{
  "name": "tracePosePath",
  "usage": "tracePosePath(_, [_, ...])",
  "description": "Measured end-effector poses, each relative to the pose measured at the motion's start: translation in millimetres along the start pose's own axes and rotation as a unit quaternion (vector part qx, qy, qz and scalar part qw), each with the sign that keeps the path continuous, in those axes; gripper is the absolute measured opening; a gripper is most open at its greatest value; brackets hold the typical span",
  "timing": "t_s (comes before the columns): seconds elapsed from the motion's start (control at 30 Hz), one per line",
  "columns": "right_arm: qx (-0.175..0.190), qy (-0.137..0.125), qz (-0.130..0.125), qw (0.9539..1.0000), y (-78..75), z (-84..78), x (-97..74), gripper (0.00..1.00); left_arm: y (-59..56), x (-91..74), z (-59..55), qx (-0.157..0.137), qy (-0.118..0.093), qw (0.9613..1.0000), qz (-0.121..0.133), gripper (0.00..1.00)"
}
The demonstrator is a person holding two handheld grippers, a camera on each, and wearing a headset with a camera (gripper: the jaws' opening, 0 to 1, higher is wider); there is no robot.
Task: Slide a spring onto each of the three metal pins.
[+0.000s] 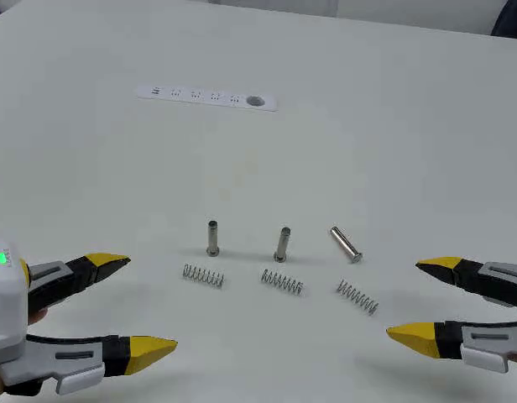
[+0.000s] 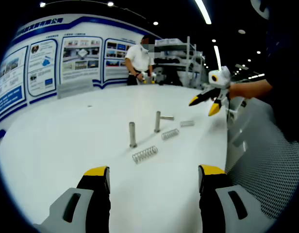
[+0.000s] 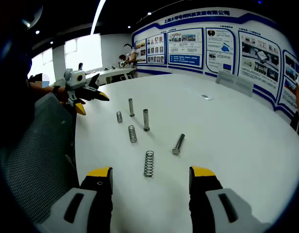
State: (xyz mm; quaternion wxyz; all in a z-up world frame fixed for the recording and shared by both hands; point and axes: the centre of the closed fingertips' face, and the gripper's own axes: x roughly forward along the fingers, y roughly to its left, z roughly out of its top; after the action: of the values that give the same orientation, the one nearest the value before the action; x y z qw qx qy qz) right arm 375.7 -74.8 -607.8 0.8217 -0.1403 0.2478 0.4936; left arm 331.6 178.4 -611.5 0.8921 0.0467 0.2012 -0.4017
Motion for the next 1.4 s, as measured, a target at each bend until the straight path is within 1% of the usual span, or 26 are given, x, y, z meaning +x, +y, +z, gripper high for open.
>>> tracePosePath(0.37, [0.002, 0.000, -0.001, 1.0000, -0.8, 1.0, 0.0, 0.64, -0.2, -0.4, 1.0, 0.001, 0.000, 1.0000, -0.001, 0.76])
tracePosePath(0.7, [0.003, 0.001, -0.005, 1.0000, -4.5, 3.9, 2.2, 0.63, -1.4, 0.0, 1.1, 0.001, 0.000, 1.0000, -0.003, 0.75])
tracePosePath(0.83, [0.004, -0.005, -0.010, 0.9999, -9.3, 11.3, 5.7, 0.62, -1.6, 0.2, 0.9, 0.001, 0.001, 1.0000, -0.003, 0.75])
tracePosePath(1.03, [0.000, -0.002, -0.010, 0.9999, -12.5, 20.1, 13.8, 0.60, -1.7, 0.1, 1.0, 0.001, 0.000, 1.0000, -0.002, 0.75])
tracePosePath(1.13, [0.000, -0.003, -0.013, 0.9999, -17.1, 26.0, 18.6, 0.58, -1.8, 0.1, 0.4, 0.001, 0.000, 1.0000, -0.002, 0.75])
tracePosePath(1.27, [-0.004, 0.004, -0.017, 0.9998, -21.4, 30.6, 24.9, 0.55, -2.1, 0.1, -0.3, 0.000, 0.000, 1.0000, -0.001, 0.75])
tracePosePath(1.4, [0.002, 0.009, -0.023, 0.9997, -26.9, 37.1, 32.0, 0.52, -2.8, 0.5, -0.6, 0.000, 0.000, 1.0000, -0.001, 0.75])
